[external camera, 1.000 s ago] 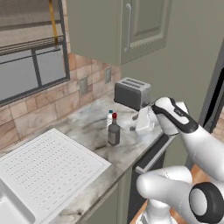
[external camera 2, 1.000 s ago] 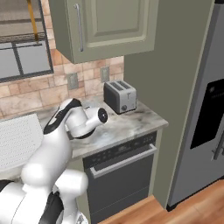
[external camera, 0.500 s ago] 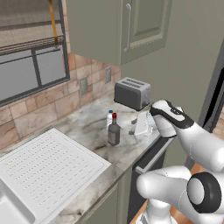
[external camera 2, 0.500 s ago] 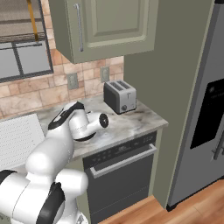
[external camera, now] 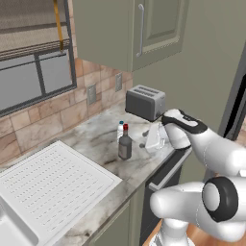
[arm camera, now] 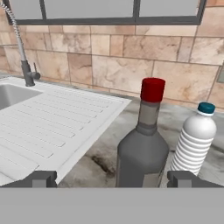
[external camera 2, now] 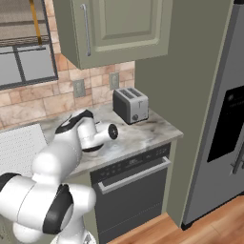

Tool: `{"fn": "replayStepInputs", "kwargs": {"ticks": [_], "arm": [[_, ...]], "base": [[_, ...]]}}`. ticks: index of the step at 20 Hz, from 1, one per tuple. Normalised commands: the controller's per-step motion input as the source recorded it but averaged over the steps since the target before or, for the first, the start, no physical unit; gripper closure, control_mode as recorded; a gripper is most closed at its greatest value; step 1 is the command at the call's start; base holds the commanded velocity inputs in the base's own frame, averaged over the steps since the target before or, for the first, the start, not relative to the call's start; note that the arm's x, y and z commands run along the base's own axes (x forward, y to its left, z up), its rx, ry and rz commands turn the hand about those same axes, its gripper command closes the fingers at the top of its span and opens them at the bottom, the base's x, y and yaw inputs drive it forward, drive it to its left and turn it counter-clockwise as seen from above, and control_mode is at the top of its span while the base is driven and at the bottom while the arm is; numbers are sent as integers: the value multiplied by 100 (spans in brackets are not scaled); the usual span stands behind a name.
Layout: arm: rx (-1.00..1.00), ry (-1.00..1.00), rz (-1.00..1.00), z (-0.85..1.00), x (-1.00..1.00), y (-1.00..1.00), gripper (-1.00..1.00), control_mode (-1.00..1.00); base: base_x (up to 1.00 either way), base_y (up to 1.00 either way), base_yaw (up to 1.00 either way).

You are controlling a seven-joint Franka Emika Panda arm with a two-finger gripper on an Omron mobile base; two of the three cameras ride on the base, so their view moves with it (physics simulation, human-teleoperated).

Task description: Place the drinks on the dining counter in a tight cluster.

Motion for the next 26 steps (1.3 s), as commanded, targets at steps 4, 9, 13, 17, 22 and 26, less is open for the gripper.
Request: {"fn": "replayStepInputs", "kwargs": {"ticks": [4,9,13,17,22,26], "arm": [[0,0,0,0,24,1,-100,-100],[0,0,0,-6,28,0,-100,-100],[0,0,0,-14,19,0,-100,-100],[0,0,0,-15,4,0,-100,-100],[0,0,0,-19,0,6,-100,-100],[0,0,0,-12,1,22,-100,-100]], "base": [[0,0,0],[0,0,0],[0,0,0],[0,0,0],[0,0,0],[0,0,0]]}}
